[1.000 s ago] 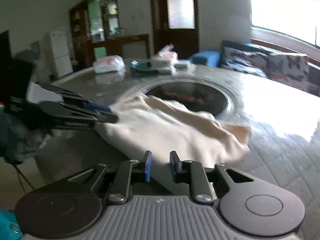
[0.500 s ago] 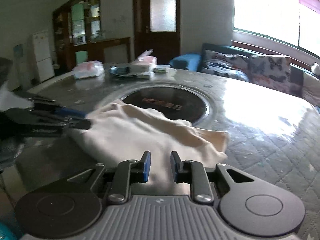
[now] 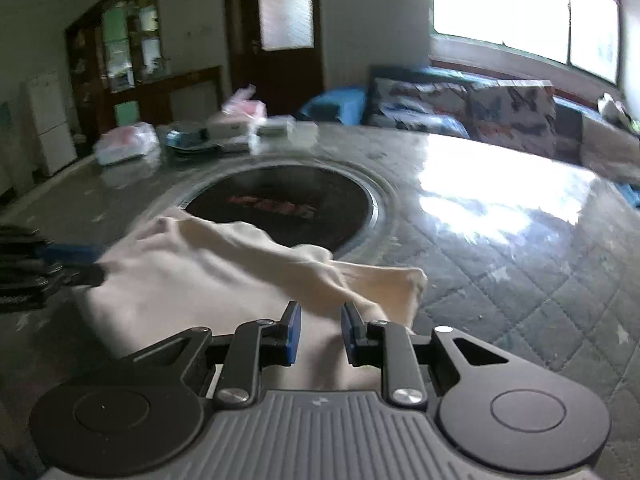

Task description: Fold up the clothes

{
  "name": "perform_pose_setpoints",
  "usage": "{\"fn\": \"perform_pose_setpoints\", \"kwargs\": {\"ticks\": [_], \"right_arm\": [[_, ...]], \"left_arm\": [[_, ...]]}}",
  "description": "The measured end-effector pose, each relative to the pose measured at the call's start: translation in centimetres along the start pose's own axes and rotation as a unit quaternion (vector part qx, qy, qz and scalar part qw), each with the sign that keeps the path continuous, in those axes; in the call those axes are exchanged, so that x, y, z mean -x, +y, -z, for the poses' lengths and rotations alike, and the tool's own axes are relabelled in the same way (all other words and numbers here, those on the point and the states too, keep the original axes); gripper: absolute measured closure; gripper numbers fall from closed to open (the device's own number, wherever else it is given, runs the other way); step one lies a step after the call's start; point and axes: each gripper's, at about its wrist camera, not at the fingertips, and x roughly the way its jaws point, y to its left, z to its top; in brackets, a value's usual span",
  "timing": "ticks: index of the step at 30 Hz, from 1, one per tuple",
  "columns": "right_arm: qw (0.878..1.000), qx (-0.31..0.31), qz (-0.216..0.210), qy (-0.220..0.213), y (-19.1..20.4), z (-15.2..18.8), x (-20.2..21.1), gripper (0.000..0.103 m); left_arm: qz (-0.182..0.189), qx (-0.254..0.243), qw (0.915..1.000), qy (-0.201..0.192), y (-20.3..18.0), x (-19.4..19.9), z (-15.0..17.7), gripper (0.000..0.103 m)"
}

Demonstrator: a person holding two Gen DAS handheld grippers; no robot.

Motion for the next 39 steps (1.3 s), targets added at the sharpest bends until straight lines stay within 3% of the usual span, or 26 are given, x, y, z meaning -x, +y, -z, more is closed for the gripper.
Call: {"fn": "perform_pose_setpoints", "kwargs": {"ticks": [15, 19, 22, 24, 29, 39], "right_arm": [[1.000, 0.025, 0.001, 0.010, 1.0, -1.8, -3.1, 0.081], [0.999, 0.036, -0.009, 0.000, 1.9, -1.7, -1.7, 0.066], [0.999, 0.046, -0.020, -0.007, 2.6, -1.5, -0.6, 0.064], [0.998, 0.052, -0.028, -0.011, 3.1, -1.4, 0.1, 0.056], [0.996, 0.074, -0.057, -0.017, 5.3, -1.0, 1.4, 0.049], [0.982, 0.160, -0.103, -0.008, 10.8, -0.2, 2.0, 0.043]], "left_arm": [[-0.020, 0.031, 0.9992, 0.014, 1.3, -0.5, -0.1, 0.064], [-0.020, 0.039, 0.9988, 0.020, 1.5, -0.5, -0.1, 0.056], [-0.024, 0.043, 0.9984, 0.027, 1.6, -0.6, 0.0, 0.054], [-0.024, 0.046, 0.9982, 0.030, 1.7, -0.5, 0.0, 0.053], [-0.030, 0.049, 0.9977, 0.036, 1.8, -0.6, 0.0, 0.043], [-0.030, 0.064, 0.9966, 0.042, 3.0, -0.2, -0.4, 0.030]]}}
